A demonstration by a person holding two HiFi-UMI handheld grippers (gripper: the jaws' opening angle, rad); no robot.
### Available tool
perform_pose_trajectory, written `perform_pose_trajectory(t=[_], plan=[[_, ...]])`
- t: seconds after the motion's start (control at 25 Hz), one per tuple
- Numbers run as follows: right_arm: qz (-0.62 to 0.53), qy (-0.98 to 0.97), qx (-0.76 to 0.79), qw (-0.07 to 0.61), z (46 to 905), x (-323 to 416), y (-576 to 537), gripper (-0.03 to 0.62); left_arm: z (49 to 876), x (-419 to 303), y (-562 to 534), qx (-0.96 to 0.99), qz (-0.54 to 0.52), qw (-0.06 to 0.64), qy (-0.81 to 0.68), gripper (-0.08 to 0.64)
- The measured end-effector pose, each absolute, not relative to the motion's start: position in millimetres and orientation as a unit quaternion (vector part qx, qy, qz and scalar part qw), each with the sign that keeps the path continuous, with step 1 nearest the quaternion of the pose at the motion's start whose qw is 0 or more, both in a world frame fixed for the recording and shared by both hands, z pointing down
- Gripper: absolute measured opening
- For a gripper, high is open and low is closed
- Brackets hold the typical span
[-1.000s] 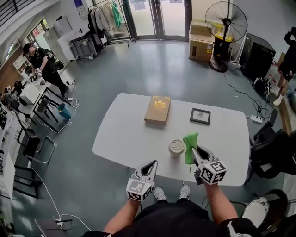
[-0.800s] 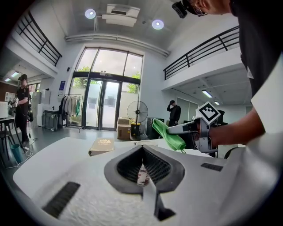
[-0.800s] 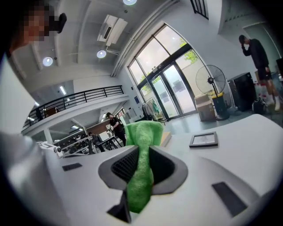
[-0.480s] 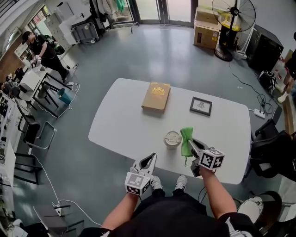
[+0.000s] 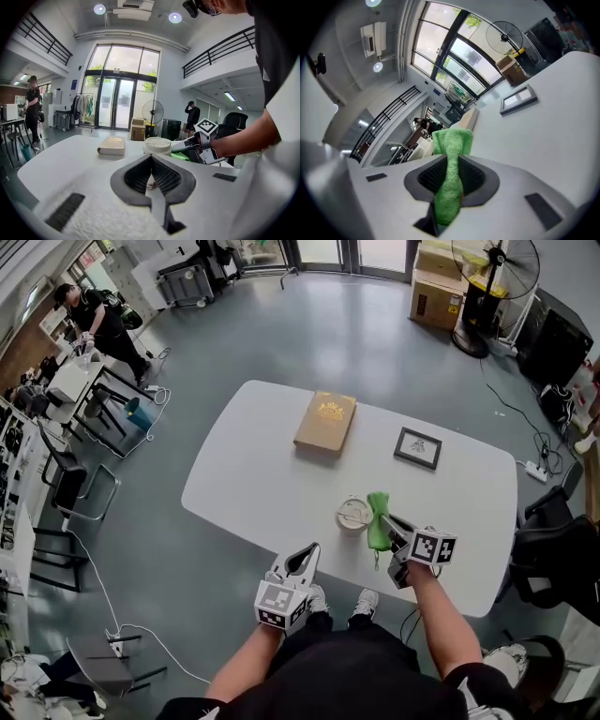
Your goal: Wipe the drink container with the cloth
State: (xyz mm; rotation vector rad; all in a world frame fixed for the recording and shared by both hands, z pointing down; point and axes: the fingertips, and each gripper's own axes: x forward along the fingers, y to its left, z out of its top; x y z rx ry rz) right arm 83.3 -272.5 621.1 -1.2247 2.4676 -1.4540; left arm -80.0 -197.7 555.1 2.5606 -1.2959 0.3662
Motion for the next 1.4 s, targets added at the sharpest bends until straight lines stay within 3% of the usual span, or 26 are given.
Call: perform_pose_trajectory(t=[0.4, 1.04, 1.4], plan=[[-0.495, 0.771, -0.399, -0.027, 657.3, 70.4, -274.3, 0.08, 567.0, -81.5, -196.3, 0.872, 0.132, 0.135, -0.451, 0.012], [-0.507, 0.719, -0.451, -0.148, 733.7, 66.8, -267.0, 0.081, 570.4, -89.9, -201.0, 0.868, 0.126, 0.139, -0.46, 0.012], [-0.488, 0.721, -0.476, -0.122, 707.3, 78.5, -265.8, 0.081, 566.6, -92.8, -200.8, 0.867, 0.121, 0.147, -0.461, 0.012]])
